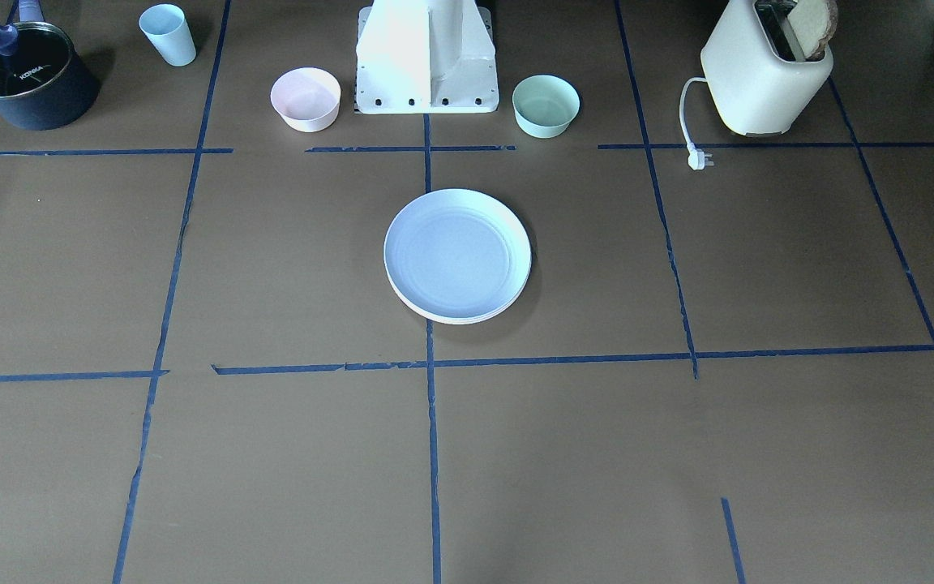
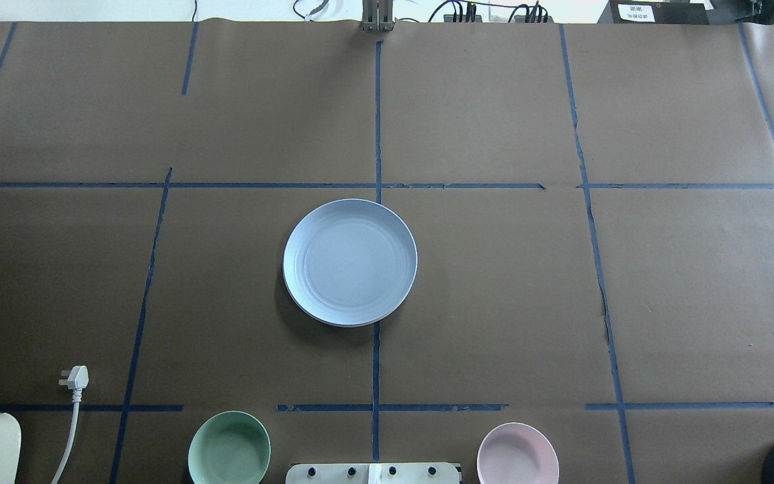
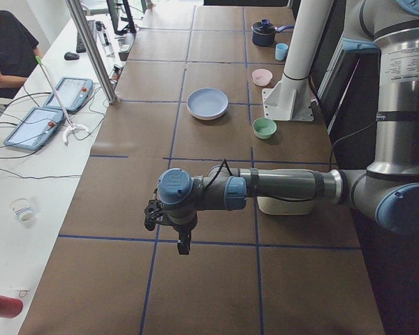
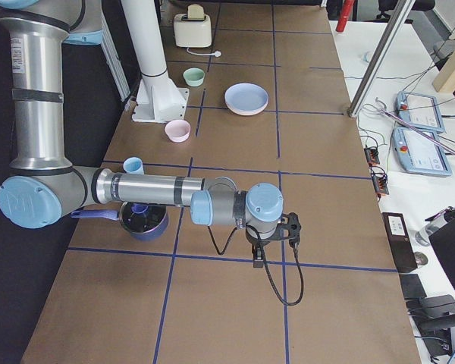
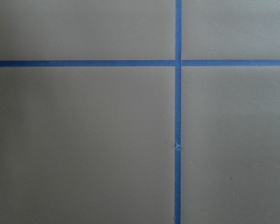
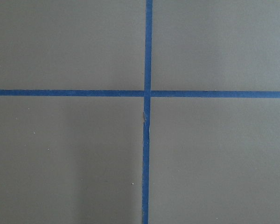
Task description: Stack three plates with pink and blue
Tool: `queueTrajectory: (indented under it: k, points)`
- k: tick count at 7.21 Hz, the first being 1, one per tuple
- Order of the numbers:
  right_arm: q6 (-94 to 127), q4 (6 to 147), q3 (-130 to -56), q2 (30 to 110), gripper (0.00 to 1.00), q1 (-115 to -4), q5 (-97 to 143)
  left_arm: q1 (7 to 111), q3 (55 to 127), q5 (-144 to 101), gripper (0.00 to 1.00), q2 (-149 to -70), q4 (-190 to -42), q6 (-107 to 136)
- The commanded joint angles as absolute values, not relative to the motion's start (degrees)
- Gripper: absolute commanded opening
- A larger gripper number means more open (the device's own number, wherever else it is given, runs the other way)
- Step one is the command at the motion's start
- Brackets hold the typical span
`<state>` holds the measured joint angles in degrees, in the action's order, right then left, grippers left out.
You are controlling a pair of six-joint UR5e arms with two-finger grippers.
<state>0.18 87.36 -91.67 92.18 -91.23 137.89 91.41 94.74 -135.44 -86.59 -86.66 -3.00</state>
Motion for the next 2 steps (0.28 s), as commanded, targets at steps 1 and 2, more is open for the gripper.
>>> queueTrajectory:
  k: [1, 2]
  points:
    - [0.3, 87.4, -91.8, 92.1, 1.00, -91.2, 137.9, 91.4, 94.8, -135.4, 1.00, -86.7, -86.7, -3.1]
    - [0.3, 87.4, -91.9, 92.1, 1.00, -91.2, 137.9, 91.4, 94.8, -135.4, 1.00, -86.7, -86.7, -3.3]
